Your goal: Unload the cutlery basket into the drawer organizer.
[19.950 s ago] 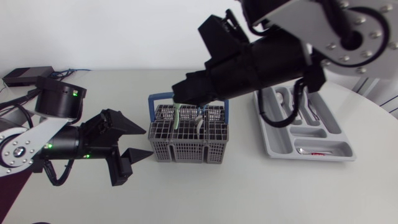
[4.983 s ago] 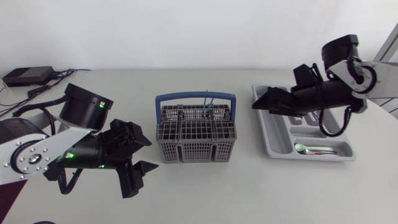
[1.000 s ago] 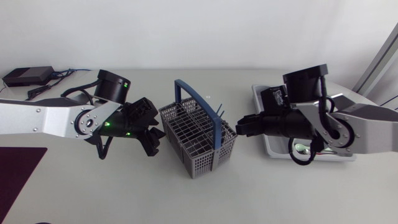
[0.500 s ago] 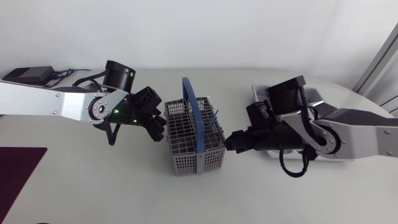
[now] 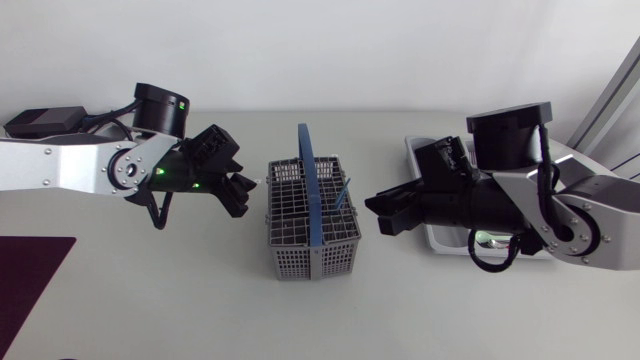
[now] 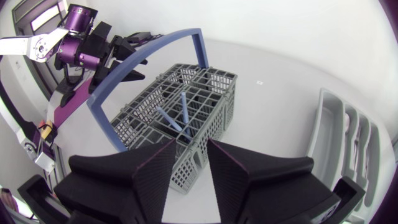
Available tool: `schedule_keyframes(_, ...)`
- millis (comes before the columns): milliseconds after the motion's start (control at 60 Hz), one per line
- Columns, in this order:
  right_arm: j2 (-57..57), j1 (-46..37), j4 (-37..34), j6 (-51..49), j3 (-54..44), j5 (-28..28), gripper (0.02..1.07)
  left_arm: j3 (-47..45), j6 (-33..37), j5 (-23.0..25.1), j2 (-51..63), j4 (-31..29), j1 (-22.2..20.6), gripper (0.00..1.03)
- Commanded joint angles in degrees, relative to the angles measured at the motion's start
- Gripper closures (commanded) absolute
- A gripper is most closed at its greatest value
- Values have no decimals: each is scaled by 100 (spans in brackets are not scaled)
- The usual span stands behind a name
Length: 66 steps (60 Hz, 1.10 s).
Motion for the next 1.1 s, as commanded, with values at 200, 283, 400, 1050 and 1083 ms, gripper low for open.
schedule_keyframes(200,282,12,176,-840,165,-389,65,-514,-10,105,-468,-27,6,23)
schedule_keyframes(283,317,82,458,-1236,68,-397,65,-593,16,131,-477,8,6,23)
schedule_keyframes(400,449,100,765,-1535,24,-529,64,-654,52,140,-477,43,6,23)
schedule_keyframes(1050,845,161,1600,-2413,-284,-907,65,-804,983,1335,-1250,-1222,-443,17)
schedule_keyframes(1083,853,161,1600,-2413,-266,-907,65,-760,1027,1467,-1250,-1310,-443,17)
